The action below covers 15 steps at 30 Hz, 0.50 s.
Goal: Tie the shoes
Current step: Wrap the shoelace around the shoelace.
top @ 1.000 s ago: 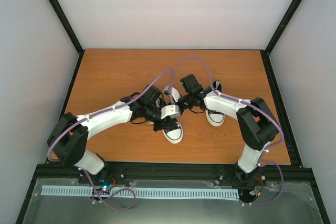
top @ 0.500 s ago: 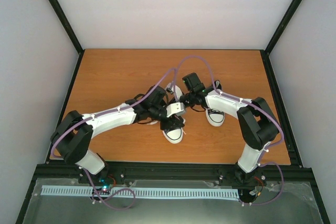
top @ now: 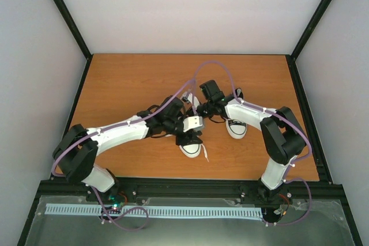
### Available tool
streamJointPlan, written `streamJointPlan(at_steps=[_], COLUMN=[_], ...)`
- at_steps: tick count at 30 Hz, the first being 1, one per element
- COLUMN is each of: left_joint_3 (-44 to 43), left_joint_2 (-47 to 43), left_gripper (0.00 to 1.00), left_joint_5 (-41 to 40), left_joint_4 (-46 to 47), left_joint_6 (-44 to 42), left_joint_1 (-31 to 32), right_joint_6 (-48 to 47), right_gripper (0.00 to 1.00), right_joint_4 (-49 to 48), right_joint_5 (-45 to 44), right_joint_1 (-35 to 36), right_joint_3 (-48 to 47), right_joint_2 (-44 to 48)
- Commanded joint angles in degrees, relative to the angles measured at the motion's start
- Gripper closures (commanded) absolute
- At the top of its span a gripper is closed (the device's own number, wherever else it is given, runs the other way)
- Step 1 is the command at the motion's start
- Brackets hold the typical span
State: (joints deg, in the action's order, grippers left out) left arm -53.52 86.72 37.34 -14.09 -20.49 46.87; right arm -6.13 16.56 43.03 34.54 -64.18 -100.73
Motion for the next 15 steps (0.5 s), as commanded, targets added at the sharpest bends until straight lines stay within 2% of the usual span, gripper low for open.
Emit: streamJointPlan(at_steps=[1,5,8,13,15], left_joint_3=[-3.91,4.27,10.42,15.48,15.07], left_joint_2=[-6.40,-16.61,-23.19,-20.70,-17.11], left_gripper=[0.61,0.62,0.60,0.52,0.40], left_joint_5=[2.02,2.23,-1.49,-7.77,-9.54], left_joint_4=[-0.42,-0.64,-0.21,-0.18,1.46], left_joint_6=[-1.03,-3.25,-5.39,-6.85,-7.74], left_joint_1=[-0.40,-5.43,-8.89,-14.97,-15.79], right_joint_6=[0.02,0.41,0.58,0.90,1.18], right_gripper=[0.97,0.97,0.97,0.97,0.97], right_joint_4=[-0.30,-0.38,-0.38,-0.12,-0.14], right_joint_5=[1.43,1.74,1.57,1.64,1.75], right_joint_1=[1.46,1.63,1.58,1.59,1.58], right_joint_3=[-1.28,-1.54,-1.24,-1.14,-1.36], right_joint_2=[-1.05,-1.15,-0.90,-0.87,-1.00])
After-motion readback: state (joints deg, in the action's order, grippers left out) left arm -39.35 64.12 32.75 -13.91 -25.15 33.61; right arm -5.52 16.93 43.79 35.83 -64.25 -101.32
